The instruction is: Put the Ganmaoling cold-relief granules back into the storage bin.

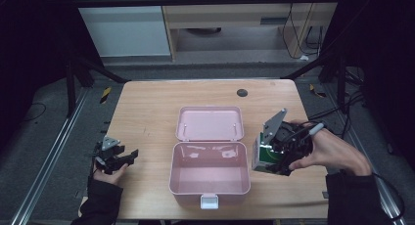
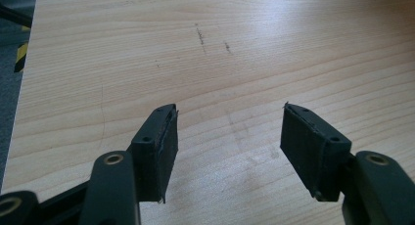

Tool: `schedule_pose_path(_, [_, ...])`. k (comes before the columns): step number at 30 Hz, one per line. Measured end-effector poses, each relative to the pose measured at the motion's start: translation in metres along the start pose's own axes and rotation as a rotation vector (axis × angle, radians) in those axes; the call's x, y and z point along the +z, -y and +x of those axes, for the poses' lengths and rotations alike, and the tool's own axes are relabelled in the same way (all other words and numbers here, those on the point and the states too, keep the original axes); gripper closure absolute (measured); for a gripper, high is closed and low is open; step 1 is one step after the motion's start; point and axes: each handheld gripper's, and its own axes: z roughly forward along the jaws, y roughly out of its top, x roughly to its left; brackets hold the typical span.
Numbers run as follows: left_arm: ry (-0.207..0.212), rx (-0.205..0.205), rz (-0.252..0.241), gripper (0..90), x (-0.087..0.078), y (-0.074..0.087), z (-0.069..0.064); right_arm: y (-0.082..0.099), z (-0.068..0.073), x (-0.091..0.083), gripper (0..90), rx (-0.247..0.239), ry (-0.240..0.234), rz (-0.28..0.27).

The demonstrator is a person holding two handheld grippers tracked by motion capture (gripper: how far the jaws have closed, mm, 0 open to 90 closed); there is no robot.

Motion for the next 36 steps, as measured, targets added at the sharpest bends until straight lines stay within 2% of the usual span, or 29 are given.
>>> schedule_pose_path(12, [0.001, 0.0, -0.001, 38.3, 0.0, 0.0, 0.0, -0.022, 0.002, -0.009, 15.9, -0.017, 0.013, -0.008])
schedule_pose_path(21, [0.001, -0.002, -0.004, 38.3, 0.0, 0.0, 0.0, -0.038, 0.004, -0.006, 15.9, -0.03, 0.01, 0.004])
schedule_pose_path(24, [0.001, 0.0, -0.002, 38.3, 0.0, 0.0, 0.0, -0.045, 0.006, -0.002, 15.9, -0.051, 0.001, -0.001])
schedule_pose_path(36, [0.003, -0.003, -0.006, 38.4, -0.001, 0.0, 0.0, -0.066, 0.008, 0.008, 15.9, -0.078, -0.014, -0.013])
